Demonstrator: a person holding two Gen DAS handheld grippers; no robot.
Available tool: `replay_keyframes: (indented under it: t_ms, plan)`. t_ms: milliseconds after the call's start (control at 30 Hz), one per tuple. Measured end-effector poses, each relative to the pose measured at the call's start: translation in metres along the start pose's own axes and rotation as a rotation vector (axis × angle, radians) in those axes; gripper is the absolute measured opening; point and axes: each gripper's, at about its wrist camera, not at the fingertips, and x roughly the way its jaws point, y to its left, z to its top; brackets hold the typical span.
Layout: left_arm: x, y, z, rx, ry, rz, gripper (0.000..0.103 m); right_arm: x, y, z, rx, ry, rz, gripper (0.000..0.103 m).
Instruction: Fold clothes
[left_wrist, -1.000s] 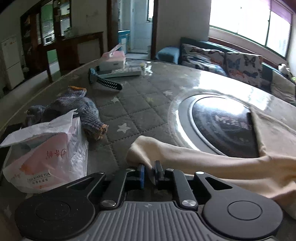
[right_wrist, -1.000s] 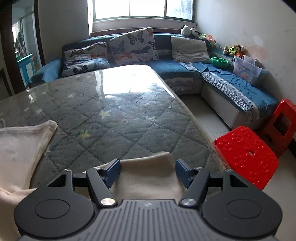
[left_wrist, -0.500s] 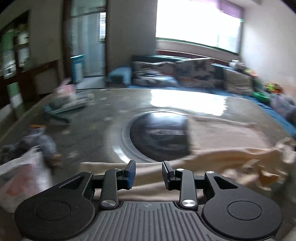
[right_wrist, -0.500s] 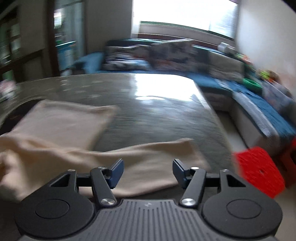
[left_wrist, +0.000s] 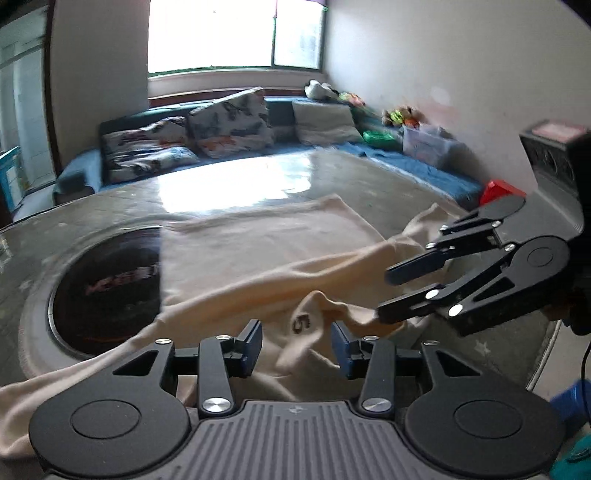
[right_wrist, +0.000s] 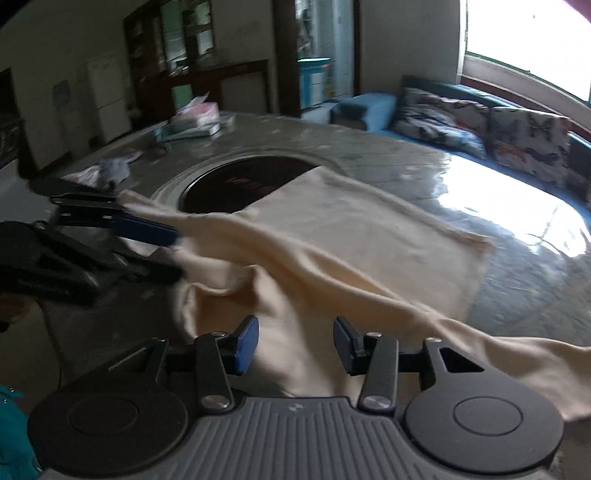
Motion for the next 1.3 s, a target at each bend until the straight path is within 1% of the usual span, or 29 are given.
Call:
replay_keyframes:
  t_ms: [100, 133, 167, 200, 233, 267, 333, 367, 433, 567, 667, 700, 800, 833, 900, 1000, 1033, 1100, 1200, 1233, 1300]
  plan:
    - [0.012, 0.0, -0.001, 0.004, 0.025, -0.008, 0.043, 0.008, 0.01, -0.001, -0.027, 0.017, 0.011, 0.04]
    - [0.016, 0.0, -0.002, 0.005, 0.032, -0.009, 0.043, 0.01, 0.013, -0.002, -0.037, 0.021, 0.013, 0.035]
    - [0.019, 0.0, -0.002, 0.007, 0.038, -0.009, 0.037, 0.011, 0.016, -0.004, -0.051, 0.027, 0.0, 0.03]
    - [0.022, 0.001, -0.004, 0.011, 0.047, -0.012, 0.033, 0.013, 0.018, -0.005, -0.059, 0.032, -0.017, 0.028]
    - [0.023, 0.001, -0.005, 0.017, 0.059, -0.019, 0.023, 0.015, 0.018, -0.006, -0.06, 0.037, -0.025, 0.022]
    - [0.024, 0.0, -0.007, 0.024, 0.068, -0.025, 0.011, 0.018, 0.018, -0.007, -0.053, 0.047, -0.026, 0.014]
    - [0.02, -0.001, -0.009, 0.039, 0.064, -0.04, 0.008, 0.02, 0.018, -0.009, -0.043, 0.051, -0.02, 0.007]
    - [0.017, -0.001, -0.009, 0.042, 0.058, -0.048, 0.006, 0.018, 0.019, -0.009, -0.044, 0.049, -0.018, 0.005]
    - [0.005, -0.002, -0.009, 0.044, 0.041, -0.069, 0.006, 0.007, 0.021, -0.01, -0.052, 0.029, -0.012, 0.005]
    - [-0.021, -0.006, -0.016, 0.072, 0.022, -0.102, 0.006, -0.023, 0.027, -0.012, -0.067, 0.013, 0.039, 0.004]
    - [-0.036, -0.007, -0.027, 0.107, 0.03, -0.137, 0.006, -0.038, 0.04, -0.021, -0.121, 0.047, 0.074, 0.004]
    - [-0.037, -0.007, -0.031, 0.115, 0.045, -0.154, 0.006, -0.042, 0.045, -0.024, -0.139, 0.059, 0.085, 0.004]
    - [-0.036, -0.008, -0.043, 0.132, 0.098, -0.187, 0.008, -0.039, 0.051, -0.036, -0.149, 0.12, 0.137, 0.004]
    - [-0.036, -0.009, -0.044, 0.139, 0.104, -0.19, 0.008, -0.038, 0.053, -0.039, -0.15, 0.138, 0.155, 0.005]
    - [-0.04, -0.006, -0.04, 0.143, 0.081, -0.192, 0.009, -0.039, 0.054, -0.041, -0.154, 0.143, 0.167, 0.006]
    - [-0.047, 0.001, -0.027, 0.135, 0.023, -0.173, 0.011, -0.051, 0.044, -0.032, -0.14, 0.084, 0.107, 0.01]
    - [-0.045, 0.004, -0.022, 0.118, 0.007, -0.163, 0.014, -0.055, 0.04, -0.029, -0.135, 0.063, 0.086, 0.01]
    - [-0.036, 0.01, -0.013, 0.072, -0.012, -0.146, 0.016, -0.054, 0.026, -0.023, -0.103, 0.041, 0.029, 0.011]
    - [-0.012, 0.013, -0.006, 0.016, 0.006, -0.132, 0.016, -0.049, -0.004, -0.018, -0.02, 0.021, -0.073, 0.014]
    - [-0.003, 0.011, -0.005, 0.004, 0.015, -0.141, 0.016, -0.048, -0.012, -0.019, 0.005, 0.021, -0.102, 0.017]
    - [0.008, 0.005, -0.006, -0.003, 0.03, -0.168, 0.016, -0.048, -0.037, -0.026, 0.082, 0.023, -0.176, 0.017]
